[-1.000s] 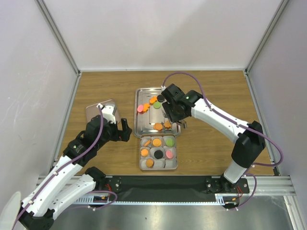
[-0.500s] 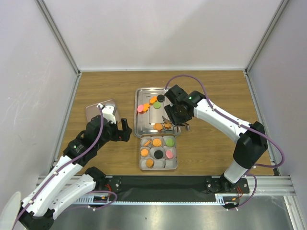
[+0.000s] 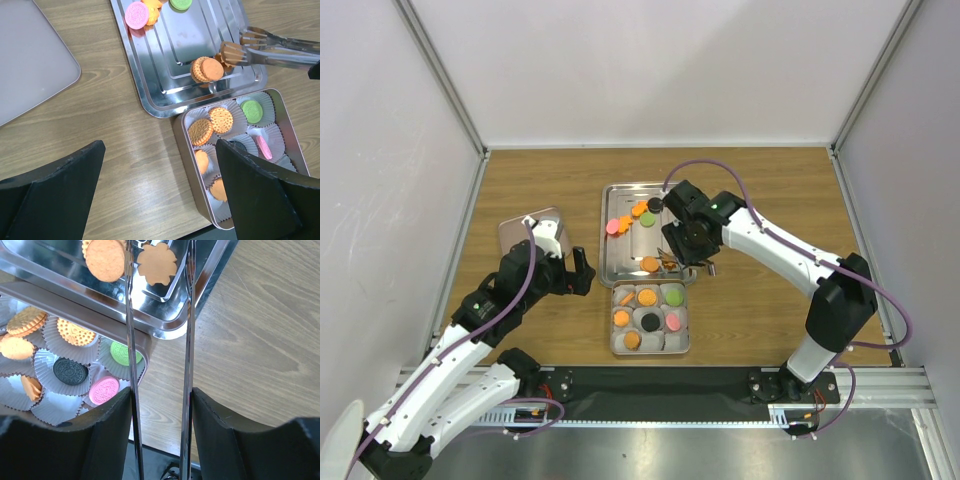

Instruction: Pack the cookies

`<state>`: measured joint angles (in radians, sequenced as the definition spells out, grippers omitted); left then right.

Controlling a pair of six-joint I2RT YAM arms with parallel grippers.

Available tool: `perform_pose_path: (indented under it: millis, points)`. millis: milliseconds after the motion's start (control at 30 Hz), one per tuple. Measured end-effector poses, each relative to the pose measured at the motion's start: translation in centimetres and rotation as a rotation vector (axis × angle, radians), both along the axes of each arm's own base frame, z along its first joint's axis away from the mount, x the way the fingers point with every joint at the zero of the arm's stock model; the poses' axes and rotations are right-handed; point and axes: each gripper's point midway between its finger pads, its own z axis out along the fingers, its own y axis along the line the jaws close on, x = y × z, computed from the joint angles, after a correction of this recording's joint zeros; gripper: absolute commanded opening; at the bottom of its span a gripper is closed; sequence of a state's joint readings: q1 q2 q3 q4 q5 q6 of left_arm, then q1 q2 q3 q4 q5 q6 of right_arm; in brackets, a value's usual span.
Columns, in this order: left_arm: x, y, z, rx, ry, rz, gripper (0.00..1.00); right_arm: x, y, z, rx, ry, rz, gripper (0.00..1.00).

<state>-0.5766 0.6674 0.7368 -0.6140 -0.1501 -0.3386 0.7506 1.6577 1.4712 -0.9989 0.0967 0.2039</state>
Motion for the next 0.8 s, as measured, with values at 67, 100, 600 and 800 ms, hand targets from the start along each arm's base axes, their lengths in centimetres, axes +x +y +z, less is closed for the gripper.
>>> perform_pose_path:
  millis: [67,100,600,800]
  points:
    - [0.0,0.0,0.0,0.0,0.0,0.0,1.0,-0.1,0.1,0.0,-0.002,0.002,0.004,0.54]
    - [0.0,0.0,0.0,0.0,0.0,0.0,1.0,-0.2,0.1,-0.1,-0.004,0.004,0.005,0.54]
    - [0.0,-0.1,0.0,-0.002,0.001,-0.004,1.0,-0.5,-0.1,-0.5,-0.025,0.02,0.014,0.5]
    - [0.0,-0.1,0.0,-0.002,0.001,-0.004,1.0,-0.5,-0.1,-1.0,-0.04,0.032,0.023,0.5]
